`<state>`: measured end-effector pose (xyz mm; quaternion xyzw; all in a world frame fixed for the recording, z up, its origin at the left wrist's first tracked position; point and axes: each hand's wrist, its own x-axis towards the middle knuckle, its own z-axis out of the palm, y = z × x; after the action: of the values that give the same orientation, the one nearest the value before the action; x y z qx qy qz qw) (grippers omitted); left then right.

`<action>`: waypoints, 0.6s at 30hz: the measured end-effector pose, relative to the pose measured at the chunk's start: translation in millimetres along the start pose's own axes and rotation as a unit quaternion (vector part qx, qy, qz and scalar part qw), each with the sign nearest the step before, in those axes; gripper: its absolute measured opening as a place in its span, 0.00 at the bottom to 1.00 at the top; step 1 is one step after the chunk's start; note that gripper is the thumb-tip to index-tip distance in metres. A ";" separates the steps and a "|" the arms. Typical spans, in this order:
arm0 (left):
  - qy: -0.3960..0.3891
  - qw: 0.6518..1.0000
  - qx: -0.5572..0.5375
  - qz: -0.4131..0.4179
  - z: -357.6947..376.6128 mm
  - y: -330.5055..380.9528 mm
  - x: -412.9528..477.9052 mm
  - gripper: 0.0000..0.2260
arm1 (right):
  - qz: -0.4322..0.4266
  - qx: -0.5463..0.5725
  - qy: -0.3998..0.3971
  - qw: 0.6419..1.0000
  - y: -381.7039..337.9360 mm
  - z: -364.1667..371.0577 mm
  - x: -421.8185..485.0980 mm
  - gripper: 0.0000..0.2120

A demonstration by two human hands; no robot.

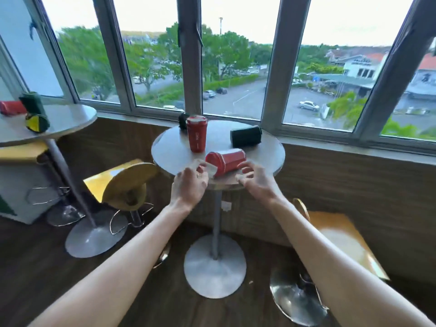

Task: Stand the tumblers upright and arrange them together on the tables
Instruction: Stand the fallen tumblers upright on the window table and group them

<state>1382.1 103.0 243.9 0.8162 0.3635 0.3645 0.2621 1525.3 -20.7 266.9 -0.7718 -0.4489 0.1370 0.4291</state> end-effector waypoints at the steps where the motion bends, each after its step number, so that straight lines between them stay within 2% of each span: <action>1: 0.015 1.000 -0.008 -0.005 1.7 -4.5 19.4 0.10 | -0.012 -0.015 -0.009 1.000 0.3 5.9 26.0 0.16; 6: 0.049 0.998 -0.012 -0.027 9.3 -32.4 110.0 0.15 | -0.012 -0.143 -0.037 0.989 -8.3 31.8 121.1 0.26; 11: 0.022 0.994 -0.064 -0.088 26.7 -68.0 184.5 0.26 | 0.062 -0.233 -0.092 0.966 1.4 59.4 165.4 0.37; 14: -0.018 0.990 -0.098 -0.101 37.6 -89.9 220.3 0.33 | 0.081 -0.249 -0.094 0.961 5.4 67.5 173.8 0.36; 18: -0.065 0.984 -0.147 -0.076 48.9 -106.9 255.4 0.43 | 0.064 -0.248 -0.064 0.964 5.7 77.7 174.7 0.28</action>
<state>1497.6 359.4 243.9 0.7608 0.3492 0.3394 0.4290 1580.0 161.5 246.6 -0.8708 -0.4450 0.0973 0.1849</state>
